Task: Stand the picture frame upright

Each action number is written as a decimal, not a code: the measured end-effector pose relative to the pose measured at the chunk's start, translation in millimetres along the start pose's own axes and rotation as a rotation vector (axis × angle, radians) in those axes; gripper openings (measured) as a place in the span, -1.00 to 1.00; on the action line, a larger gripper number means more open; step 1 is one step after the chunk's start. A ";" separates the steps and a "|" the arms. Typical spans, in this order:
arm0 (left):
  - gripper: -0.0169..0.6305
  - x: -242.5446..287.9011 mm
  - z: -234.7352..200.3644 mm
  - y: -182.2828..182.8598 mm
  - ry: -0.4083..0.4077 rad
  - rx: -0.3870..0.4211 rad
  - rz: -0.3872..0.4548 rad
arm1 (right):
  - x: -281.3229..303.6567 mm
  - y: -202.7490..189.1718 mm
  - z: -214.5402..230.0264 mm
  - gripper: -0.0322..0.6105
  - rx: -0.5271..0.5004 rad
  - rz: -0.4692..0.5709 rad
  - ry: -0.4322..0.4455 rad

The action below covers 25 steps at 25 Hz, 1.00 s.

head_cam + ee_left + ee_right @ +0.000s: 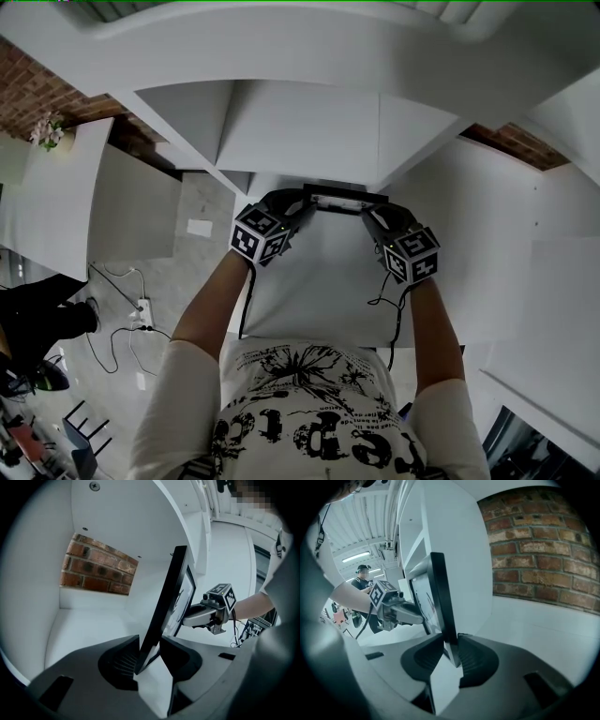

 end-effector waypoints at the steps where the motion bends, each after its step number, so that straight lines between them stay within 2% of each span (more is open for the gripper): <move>1: -0.48 -0.4 -0.1 -0.1 0.004 -0.002 -0.003 | 0.1 0.1 0.0 -0.59 -0.002 0.000 0.000; 8: -0.48 -1.1 1.6 1.3 0.045 -0.055 -0.035 | 1.2 0.3 0.1 -0.58 0.023 0.013 -0.009; 11: -0.47 -0.9 7.8 3.4 0.055 -0.064 -0.029 | 0.1 -1.0 0.4 -0.55 0.029 0.027 -0.039; 14: -0.10 -1.6 14.1 7.3 0.062 -0.073 0.010 | 0.8 -5.0 -0.7 -0.33 0.024 0.031 -0.079; 16: -0.04 -5.9 14.9 9.8 0.104 -0.074 0.043 | -0.1 -7.2 -3.8 -0.17 0.020 0.046 -0.094; 18: 0.04 -13.3 16.7 10.9 0.143 -0.059 0.079 | -5.7 -7.6 -5.5 -0.15 0.031 0.088 -0.131; 20: 0.04 -23.0 22.0 10.0 0.168 -0.034 0.105 | -16.7 -7.7 -5.6 -0.15 0.050 0.138 -0.184; 22: 0.03 -35.9 29.5 9.8 0.197 -0.010 0.130 | -32.7 -8.2 -7.4 -0.21 0.051 0.186 -0.253; 25: -0.21 -60.1 39.6 11.6 0.269 0.009 0.172 | -58.9 -8.1 -17.5 -0.60 0.032 0.270 -0.342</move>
Point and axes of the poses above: the fingertips, and each gripper's own axes: x forward along the fingers, z to its right, y out of its top, the point moved 5 cm from there along -x, backward along the fingers, and after that the axes turned 9 degrees about x, right-handed, at the moved point
